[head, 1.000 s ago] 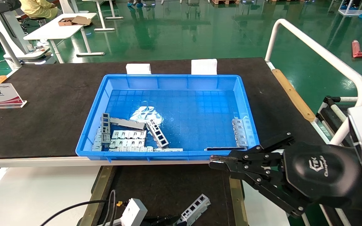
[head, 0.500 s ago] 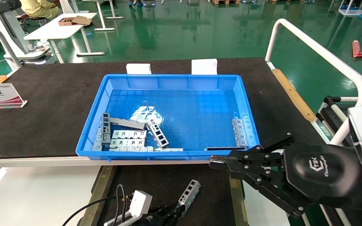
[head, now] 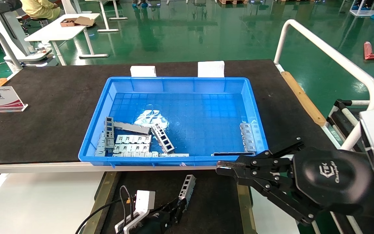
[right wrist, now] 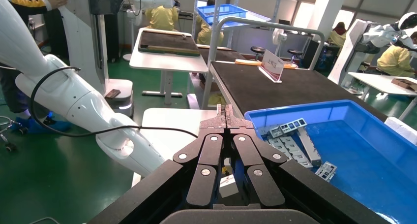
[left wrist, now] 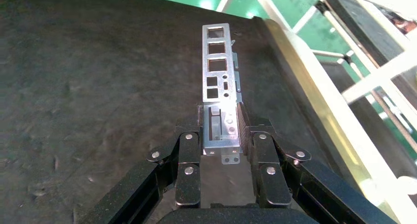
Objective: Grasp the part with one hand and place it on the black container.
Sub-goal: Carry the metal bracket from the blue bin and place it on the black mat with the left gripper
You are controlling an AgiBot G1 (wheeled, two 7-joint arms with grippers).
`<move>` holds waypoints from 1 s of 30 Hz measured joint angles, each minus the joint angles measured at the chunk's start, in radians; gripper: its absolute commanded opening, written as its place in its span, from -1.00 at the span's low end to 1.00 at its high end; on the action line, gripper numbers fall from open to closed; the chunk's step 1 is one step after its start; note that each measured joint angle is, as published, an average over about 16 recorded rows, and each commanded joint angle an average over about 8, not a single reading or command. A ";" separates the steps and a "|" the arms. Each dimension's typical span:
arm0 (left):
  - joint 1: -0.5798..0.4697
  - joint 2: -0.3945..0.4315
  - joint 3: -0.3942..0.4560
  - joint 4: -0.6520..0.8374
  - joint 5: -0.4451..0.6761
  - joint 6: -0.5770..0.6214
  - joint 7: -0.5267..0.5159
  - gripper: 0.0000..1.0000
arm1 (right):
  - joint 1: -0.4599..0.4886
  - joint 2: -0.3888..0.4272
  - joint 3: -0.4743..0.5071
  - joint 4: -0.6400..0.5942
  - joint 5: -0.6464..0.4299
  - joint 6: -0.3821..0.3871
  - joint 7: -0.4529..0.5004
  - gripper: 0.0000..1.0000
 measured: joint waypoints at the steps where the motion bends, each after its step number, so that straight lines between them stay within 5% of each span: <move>1: 0.001 0.007 -0.004 0.005 -0.004 -0.009 -0.003 -1.00 | 0.000 0.000 0.000 0.000 0.000 0.000 0.000 -1.00; 12: 0.002 0.071 -0.040 0.079 -0.037 -0.047 -0.032 -1.00 | 0.000 0.000 0.000 0.000 0.000 0.000 0.000 -0.98; 14: 0.003 0.080 -0.045 0.091 -0.040 -0.045 -0.034 -0.98 | 0.000 0.000 0.000 0.000 0.000 0.000 0.000 -0.68; 16: 0.003 0.088 -0.049 0.102 -0.043 -0.041 -0.036 -0.65 | 0.000 0.000 0.000 0.000 0.000 0.000 0.000 -0.18; 21: 0.007 0.103 -0.060 0.120 -0.046 -0.032 -0.037 0.60 | 0.000 0.000 0.000 0.000 0.000 0.000 0.000 0.96; 23: 0.009 0.107 -0.064 0.125 -0.046 -0.029 -0.036 0.97 | 0.000 0.000 0.000 0.000 0.000 0.000 0.000 1.00; 30: 0.014 0.112 -0.074 0.128 -0.042 -0.016 -0.029 1.00 | 0.000 0.000 0.000 0.000 0.000 0.000 0.000 1.00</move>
